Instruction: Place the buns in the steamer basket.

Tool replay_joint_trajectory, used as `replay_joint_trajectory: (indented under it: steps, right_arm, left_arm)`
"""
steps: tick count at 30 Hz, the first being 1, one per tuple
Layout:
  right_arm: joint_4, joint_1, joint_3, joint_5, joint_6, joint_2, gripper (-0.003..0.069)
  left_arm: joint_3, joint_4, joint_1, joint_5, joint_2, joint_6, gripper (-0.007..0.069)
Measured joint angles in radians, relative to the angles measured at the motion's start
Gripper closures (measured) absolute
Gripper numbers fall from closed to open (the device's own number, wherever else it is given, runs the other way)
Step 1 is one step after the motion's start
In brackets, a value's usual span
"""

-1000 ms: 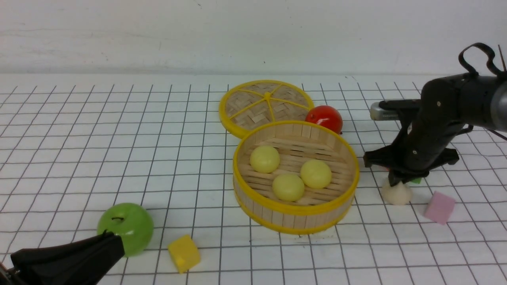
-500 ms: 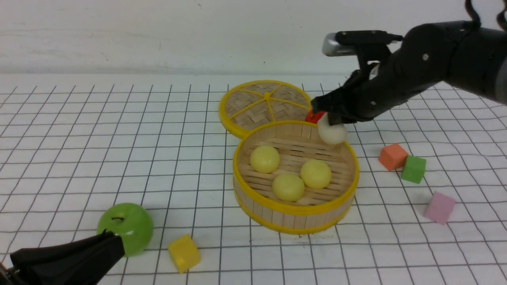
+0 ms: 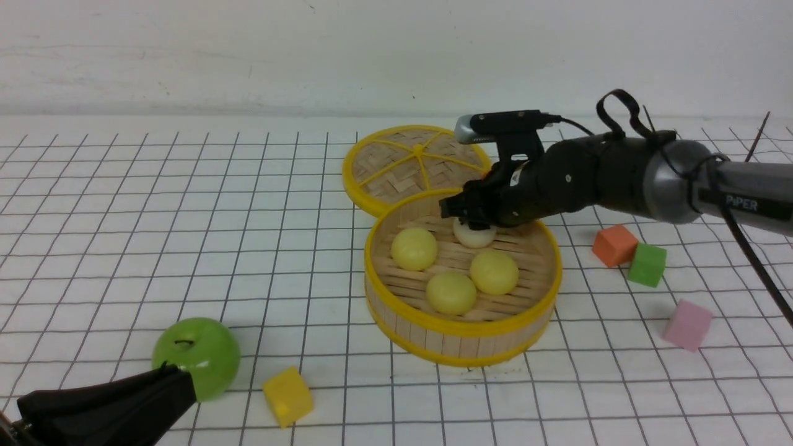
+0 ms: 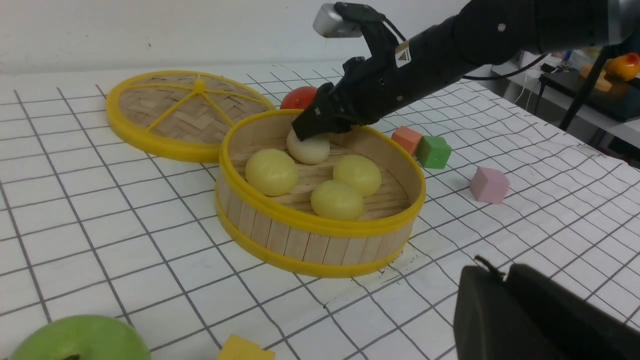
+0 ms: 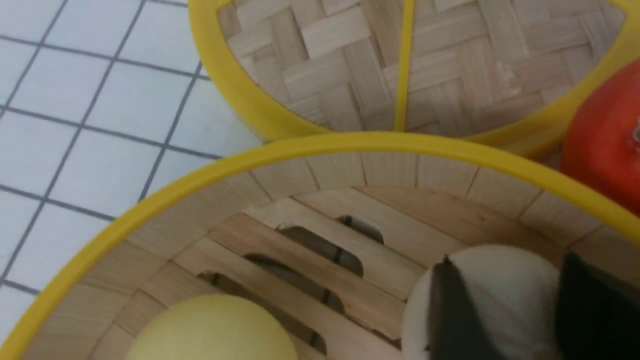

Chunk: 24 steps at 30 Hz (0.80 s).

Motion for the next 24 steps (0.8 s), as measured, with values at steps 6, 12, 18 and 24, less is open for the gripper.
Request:
replay_joint_trajectory:
  steps: [6,12,18,24]
  right_arm:
    - [-0.016,0.000,0.000,0.198,0.004,-0.170,0.0172]
    - [-0.041,0.000,0.071,0.580,0.017,-0.484,0.0318]
    - [-0.044,0.000,0.343,0.680,0.108,-0.795,0.0597]
    - [-0.035,0.000,0.584,0.722,0.126,-1.133,0.0680]
  left_arm:
    - [0.000,0.000,0.000,0.000,0.000,0.000,0.0575]
    - [0.000,0.000,0.000,0.000,0.000,0.000,0.0569]
    - [0.000,0.000,0.000,0.000,0.000,0.000,0.0563]
    - [0.000,0.000,0.000,0.000,0.000,0.000,0.0553]
